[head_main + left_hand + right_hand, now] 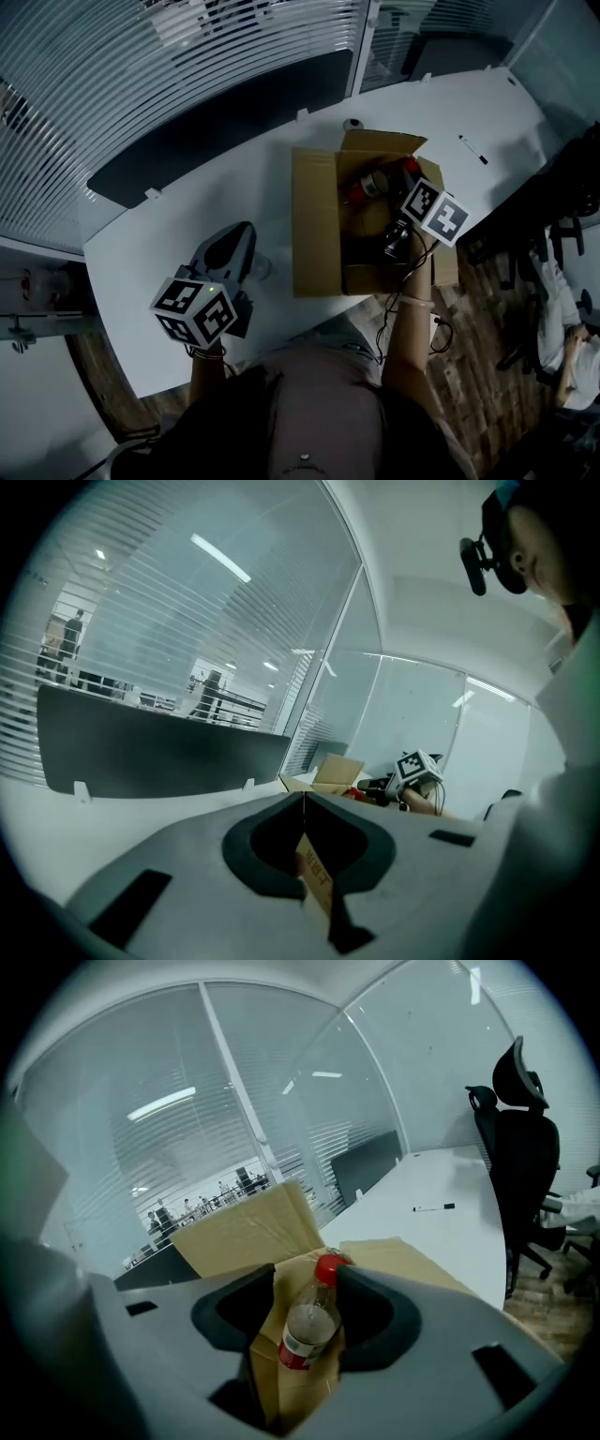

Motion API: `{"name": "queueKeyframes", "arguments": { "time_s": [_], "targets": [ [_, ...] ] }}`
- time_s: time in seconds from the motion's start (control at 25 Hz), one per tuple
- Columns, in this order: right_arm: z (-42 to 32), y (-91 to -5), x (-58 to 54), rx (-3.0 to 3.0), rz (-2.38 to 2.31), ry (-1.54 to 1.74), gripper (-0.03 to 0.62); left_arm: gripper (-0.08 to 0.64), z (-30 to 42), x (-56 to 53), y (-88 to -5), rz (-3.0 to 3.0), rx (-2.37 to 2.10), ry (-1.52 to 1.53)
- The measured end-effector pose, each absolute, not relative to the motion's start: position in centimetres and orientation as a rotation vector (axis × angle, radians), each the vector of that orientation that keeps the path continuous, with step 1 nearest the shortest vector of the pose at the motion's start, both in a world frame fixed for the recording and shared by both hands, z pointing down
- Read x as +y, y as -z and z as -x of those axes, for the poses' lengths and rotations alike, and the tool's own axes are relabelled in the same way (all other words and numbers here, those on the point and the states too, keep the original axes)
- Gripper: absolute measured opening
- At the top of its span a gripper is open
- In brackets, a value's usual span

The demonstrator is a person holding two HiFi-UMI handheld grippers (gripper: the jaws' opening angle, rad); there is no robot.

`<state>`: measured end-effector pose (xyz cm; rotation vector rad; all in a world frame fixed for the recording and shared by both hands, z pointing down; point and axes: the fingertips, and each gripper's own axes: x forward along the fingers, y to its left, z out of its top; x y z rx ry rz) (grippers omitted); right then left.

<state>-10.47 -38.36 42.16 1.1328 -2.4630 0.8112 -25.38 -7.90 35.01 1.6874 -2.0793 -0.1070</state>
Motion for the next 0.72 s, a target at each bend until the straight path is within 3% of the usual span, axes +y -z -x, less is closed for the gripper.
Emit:
{"name": "queueKeyframes", "arguments": {
  "time_s": [0.72],
  "targets": [
    [11.9, -45.8, -40.5, -2.386, -1.206, -0.885, 0.213, 0.009, 26.5, -7.8, -35.9, -1.66, -2.078, 0.108]
  ]
}}
